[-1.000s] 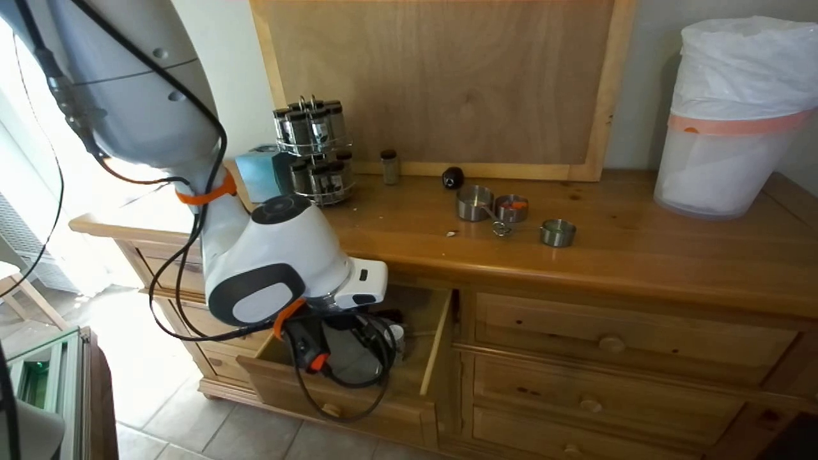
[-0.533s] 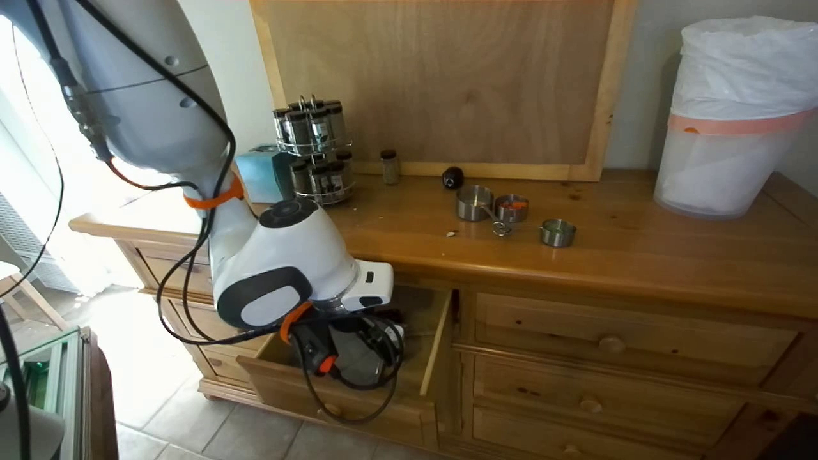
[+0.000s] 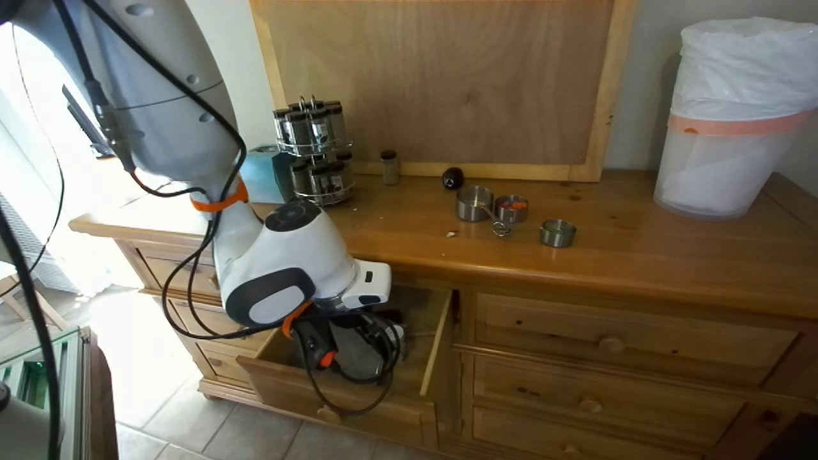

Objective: Remove the white object from the top drawer

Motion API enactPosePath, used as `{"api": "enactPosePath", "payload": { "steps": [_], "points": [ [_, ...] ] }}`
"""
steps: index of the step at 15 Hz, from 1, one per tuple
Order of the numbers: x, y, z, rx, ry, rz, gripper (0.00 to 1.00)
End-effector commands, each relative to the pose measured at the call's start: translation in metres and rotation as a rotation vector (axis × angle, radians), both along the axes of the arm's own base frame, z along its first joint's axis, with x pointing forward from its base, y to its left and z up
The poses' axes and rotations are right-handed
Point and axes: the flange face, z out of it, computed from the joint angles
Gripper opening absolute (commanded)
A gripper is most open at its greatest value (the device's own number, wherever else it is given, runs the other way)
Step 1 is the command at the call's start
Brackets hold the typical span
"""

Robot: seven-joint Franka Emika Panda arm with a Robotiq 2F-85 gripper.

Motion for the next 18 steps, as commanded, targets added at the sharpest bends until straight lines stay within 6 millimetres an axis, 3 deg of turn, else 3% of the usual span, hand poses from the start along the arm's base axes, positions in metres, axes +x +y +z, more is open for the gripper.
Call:
{"api": "enactPosePath", "payload": {
  "steps": [1,14,15,16,18],
  "points": [
    [0.008,-0.004,-0.018,0.005,-0.037,-0.007,1.0],
    [0.027,-0.008,-0.053,0.001,-0.155,-0.029,1.0],
    [0.028,-0.008,-0.054,0.004,-0.161,-0.03,0.91],
    [0.03,-0.007,-0.055,0.007,-0.167,-0.031,0.72],
    [0.031,-0.006,-0.056,0.01,-0.169,-0.034,0.59]
  ]
}}
